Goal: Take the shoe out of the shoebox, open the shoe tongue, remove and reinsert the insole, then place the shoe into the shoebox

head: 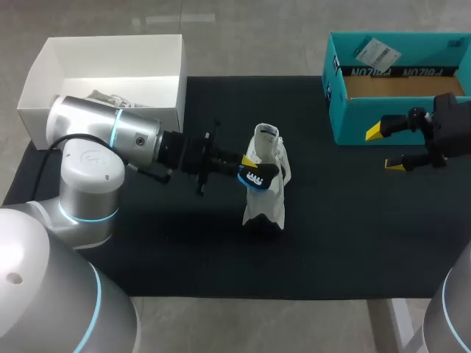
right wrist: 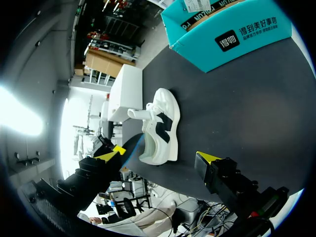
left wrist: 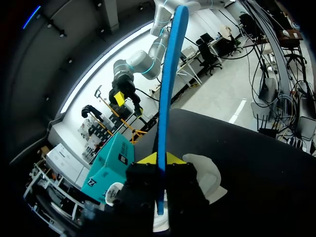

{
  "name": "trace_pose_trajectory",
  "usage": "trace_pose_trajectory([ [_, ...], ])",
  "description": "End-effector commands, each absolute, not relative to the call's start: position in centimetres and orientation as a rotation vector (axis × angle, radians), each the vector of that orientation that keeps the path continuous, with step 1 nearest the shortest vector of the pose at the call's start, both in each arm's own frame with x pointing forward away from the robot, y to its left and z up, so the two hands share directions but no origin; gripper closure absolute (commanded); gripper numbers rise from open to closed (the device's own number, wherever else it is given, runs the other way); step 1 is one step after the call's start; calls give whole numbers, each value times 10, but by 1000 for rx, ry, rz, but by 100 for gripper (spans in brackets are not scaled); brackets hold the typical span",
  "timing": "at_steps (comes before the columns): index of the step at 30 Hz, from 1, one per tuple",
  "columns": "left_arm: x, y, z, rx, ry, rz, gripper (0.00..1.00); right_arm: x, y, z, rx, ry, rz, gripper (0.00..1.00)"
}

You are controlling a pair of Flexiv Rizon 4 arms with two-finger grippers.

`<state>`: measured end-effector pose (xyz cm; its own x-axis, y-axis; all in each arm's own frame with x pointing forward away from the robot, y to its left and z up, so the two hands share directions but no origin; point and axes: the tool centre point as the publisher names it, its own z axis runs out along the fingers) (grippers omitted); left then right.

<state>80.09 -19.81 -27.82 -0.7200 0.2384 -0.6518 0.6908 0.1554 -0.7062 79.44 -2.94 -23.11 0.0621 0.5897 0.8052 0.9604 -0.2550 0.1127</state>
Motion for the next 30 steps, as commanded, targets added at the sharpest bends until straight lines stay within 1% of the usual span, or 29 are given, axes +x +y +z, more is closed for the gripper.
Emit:
trace_pose_trajectory([
  [1, 791, -190, -262, 884, 2027, -1591, 100, 793, -29, -231, -1894, -1542, -1069, 0],
  [6, 786, -187, -249, 945, 1978, -1565, 100, 793, -29, -231, -1894, -1542, -1069, 0],
  [13, 790, -185, -253, 946, 1992, -1527, 100, 793, -29, -231, -1894, -1542, -1069, 0],
  [30, 811, -194, -292, 897, 2098, -1487, 100, 793, -29, -231, -1894, -1542, -1069, 0],
])
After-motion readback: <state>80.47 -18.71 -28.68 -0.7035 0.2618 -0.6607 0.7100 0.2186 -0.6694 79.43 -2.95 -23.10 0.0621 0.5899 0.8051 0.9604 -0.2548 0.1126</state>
